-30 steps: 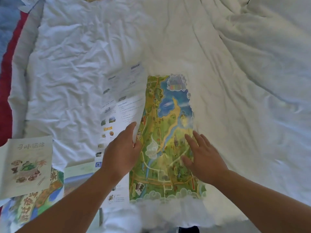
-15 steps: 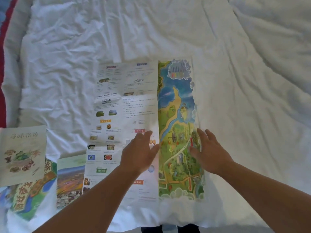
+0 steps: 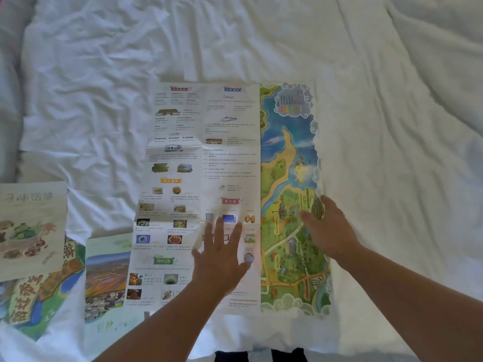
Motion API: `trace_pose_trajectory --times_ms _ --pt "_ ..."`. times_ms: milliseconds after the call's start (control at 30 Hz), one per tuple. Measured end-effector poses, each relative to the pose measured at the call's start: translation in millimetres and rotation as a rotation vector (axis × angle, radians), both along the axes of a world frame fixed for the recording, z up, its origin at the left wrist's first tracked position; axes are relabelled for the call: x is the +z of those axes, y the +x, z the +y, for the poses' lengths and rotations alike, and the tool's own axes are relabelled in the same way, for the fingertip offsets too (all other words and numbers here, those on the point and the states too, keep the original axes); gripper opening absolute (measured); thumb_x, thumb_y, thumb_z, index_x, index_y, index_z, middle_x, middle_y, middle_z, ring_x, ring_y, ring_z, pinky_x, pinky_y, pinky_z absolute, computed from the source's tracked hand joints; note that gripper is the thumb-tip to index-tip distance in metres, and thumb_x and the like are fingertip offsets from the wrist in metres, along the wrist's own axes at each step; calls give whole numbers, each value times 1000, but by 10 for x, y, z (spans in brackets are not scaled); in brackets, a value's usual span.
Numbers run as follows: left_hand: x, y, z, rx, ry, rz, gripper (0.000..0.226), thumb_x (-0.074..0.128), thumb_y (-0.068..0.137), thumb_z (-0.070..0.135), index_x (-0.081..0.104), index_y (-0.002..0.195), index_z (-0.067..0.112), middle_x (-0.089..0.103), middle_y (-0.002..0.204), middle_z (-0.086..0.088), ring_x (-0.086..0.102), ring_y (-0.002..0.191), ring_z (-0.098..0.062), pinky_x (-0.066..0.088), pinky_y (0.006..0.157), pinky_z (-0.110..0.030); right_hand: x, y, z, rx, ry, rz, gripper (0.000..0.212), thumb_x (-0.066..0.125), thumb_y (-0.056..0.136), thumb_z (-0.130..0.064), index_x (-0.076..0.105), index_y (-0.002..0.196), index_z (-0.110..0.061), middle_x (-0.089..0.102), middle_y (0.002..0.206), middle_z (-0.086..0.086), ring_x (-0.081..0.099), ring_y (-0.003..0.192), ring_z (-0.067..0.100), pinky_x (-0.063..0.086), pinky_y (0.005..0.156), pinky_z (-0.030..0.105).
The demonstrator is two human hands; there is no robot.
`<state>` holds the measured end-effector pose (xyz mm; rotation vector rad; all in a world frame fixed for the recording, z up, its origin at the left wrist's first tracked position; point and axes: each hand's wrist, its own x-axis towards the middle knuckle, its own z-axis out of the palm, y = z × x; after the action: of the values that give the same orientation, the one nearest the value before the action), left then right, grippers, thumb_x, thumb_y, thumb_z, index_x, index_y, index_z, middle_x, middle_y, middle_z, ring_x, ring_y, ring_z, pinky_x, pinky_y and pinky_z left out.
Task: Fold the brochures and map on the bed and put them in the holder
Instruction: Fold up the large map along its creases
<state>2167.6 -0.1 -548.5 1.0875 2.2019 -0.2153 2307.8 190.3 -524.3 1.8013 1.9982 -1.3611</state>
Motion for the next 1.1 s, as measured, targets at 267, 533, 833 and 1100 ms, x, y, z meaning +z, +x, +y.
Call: trace_pose_trajectory --times_ms 267,533,833,1100 --pt "96 -57 -47 44 68 -37 81 34 90 70 -2 154 35 -17 162 -3 -15 149 -27 27 114 -57 -53 -96 30 -376 -94 23 8 50 90 -14 57 90 -11 52 70 2 42 54 18 29 51 25" --pt "214 -131 -104 130 106 -95 86 39 88 71 -3 154 35 -17 162 0 -13 149 -25 27 114 -57 183 -86 38 -394 -141 141 26 50 90 -15 52 64 -13 40 56 5 35 54 21 30 55 32" --pt "683 -12 96 378 230 -283 106 28 65 90 -7 152 40 -13 162 6 -12 149 -15 17 116 -51 473 27 129 -488 -380 451 34 57 96 -17 55 114 12 59 94 33 61 85 37 50 86 58" --pt "781 175 141 236 166 -263 106 44 72 86 -18 148 45 -22 161 7 -17 148 -19 20 116 -57 600 20 70 -486 -453 474 19 55 97 -15 66 94 0 67 85 23 68 75 34 59 74 50"
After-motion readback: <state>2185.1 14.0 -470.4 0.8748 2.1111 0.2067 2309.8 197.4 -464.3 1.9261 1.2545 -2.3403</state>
